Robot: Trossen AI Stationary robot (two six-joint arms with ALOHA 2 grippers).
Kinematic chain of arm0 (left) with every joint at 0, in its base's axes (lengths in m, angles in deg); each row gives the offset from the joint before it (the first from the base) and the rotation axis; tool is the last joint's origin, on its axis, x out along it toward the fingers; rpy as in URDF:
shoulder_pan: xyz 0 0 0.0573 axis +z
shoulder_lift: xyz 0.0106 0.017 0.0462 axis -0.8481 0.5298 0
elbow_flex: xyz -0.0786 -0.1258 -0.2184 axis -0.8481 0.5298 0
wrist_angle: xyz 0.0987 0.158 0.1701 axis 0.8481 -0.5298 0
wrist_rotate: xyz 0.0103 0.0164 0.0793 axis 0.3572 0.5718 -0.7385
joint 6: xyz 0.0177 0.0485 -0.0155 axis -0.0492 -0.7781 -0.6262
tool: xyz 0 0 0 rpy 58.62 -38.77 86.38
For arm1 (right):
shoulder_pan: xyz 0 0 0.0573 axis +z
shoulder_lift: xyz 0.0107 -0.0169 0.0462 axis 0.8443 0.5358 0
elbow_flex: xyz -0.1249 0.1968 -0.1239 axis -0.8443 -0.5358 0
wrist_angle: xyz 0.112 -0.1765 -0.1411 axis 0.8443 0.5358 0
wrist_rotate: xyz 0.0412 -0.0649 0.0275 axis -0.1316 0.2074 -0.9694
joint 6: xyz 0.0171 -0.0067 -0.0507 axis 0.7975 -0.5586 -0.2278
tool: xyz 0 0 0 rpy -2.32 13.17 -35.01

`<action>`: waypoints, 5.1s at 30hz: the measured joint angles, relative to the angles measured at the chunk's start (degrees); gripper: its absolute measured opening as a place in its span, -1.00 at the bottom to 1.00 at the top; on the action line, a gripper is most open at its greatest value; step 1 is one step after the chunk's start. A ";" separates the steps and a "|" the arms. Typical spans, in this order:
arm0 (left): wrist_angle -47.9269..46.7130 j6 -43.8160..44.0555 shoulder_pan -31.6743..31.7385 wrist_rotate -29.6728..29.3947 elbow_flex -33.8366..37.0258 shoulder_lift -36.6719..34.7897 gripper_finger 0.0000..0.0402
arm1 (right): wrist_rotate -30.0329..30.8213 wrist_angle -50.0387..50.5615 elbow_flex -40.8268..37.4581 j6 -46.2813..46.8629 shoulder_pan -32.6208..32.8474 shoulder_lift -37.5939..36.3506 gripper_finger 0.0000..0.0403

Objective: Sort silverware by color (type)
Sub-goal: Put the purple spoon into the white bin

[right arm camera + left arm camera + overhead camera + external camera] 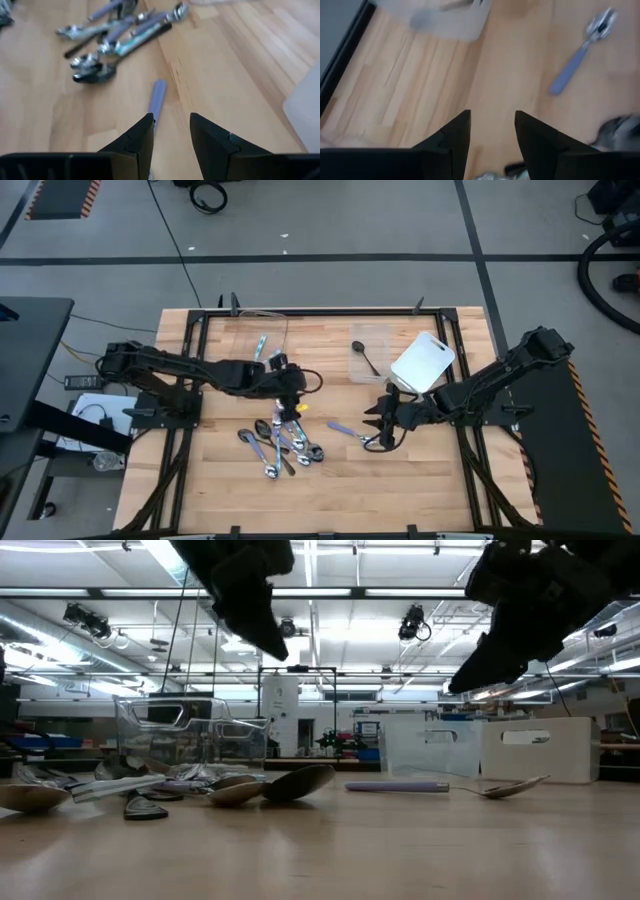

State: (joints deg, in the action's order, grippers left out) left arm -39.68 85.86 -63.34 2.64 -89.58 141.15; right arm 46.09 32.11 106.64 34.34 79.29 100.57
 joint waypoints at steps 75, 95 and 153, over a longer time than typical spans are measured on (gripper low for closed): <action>31.42 -1.70 -22.11 -2.92 23.43 -0.04 -0.19 | -18.36 43.40 37.58 11.40 -6.56 31.95 -0.81; 31.19 -1.30 -22.11 -3.15 23.43 -0.04 -0.19 | 2.14 67.75 37.67 31.03 -8.95 12.74 -0.81; 35.92 -10.00 -16.29 -10.73 23.43 0.15 -0.19 | -5.00 59.57 10.28 47.61 -41.90 1.67 -0.40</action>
State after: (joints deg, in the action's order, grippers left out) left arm -3.77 75.86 -79.63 -8.10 -66.15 141.31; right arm 41.08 91.68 116.92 81.95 37.39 102.24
